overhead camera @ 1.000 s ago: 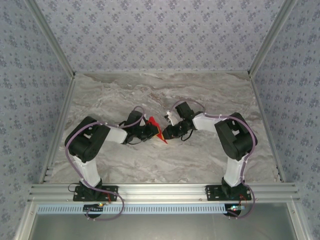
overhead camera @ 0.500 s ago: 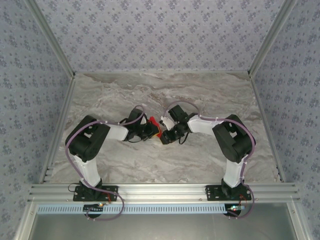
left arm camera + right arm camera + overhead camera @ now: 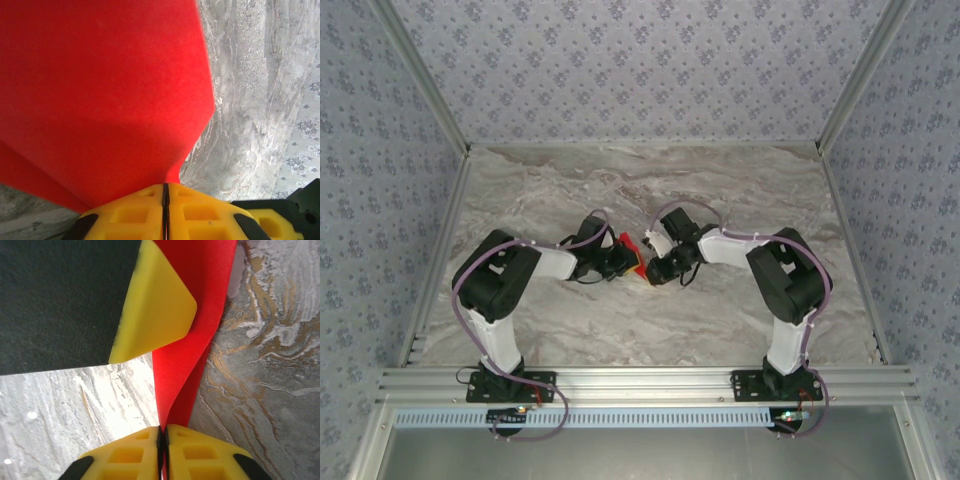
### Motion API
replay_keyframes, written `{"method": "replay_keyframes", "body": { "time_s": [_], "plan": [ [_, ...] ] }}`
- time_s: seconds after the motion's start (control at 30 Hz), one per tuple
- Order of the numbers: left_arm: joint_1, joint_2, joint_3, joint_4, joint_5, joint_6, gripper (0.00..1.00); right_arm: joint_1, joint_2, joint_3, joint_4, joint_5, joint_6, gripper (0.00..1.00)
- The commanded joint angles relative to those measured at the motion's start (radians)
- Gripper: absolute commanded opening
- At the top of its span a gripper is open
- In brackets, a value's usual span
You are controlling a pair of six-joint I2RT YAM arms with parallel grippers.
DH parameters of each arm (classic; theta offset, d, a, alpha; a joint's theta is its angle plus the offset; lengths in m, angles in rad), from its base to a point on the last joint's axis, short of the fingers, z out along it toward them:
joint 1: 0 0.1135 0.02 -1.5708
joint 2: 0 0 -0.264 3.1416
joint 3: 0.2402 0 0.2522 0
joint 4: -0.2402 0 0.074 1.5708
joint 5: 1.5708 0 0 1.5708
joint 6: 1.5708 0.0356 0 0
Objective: Fold a paper plane with a square sheet of paper (pick it up from the middle)
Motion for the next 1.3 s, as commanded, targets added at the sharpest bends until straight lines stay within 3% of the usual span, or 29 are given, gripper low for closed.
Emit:
{"method": "replay_keyframes", "body": {
  "time_s": [0.0, 0.2, 0.37, 0.5, 1.27],
  "plan": [
    [0.003, 0.080, -0.009, -0.094, -0.099, 0.022, 0.10, -0.022, -0.038, -0.009, 0.012, -0.042, 0.052, 0.20],
    [0.001, 0.081, -0.006, -0.100, -0.097, 0.021, 0.10, 0.004, -0.114, -0.031, 0.053, 0.013, 0.104, 0.22],
    [0.002, 0.082, -0.006, -0.097, -0.096, 0.023, 0.10, 0.040, -0.094, -0.028, 0.096, 0.046, 0.158, 0.06],
    [0.002, 0.083, -0.006, -0.098, -0.094, 0.022, 0.10, 0.055, -0.041, 0.008, 0.089, 0.020, 0.179, 0.00],
    [0.002, 0.086, 0.001, -0.108, -0.094, 0.024, 0.10, 0.030, 0.052, 0.054, -0.014, 0.093, 0.151, 0.00]
  ]
}}
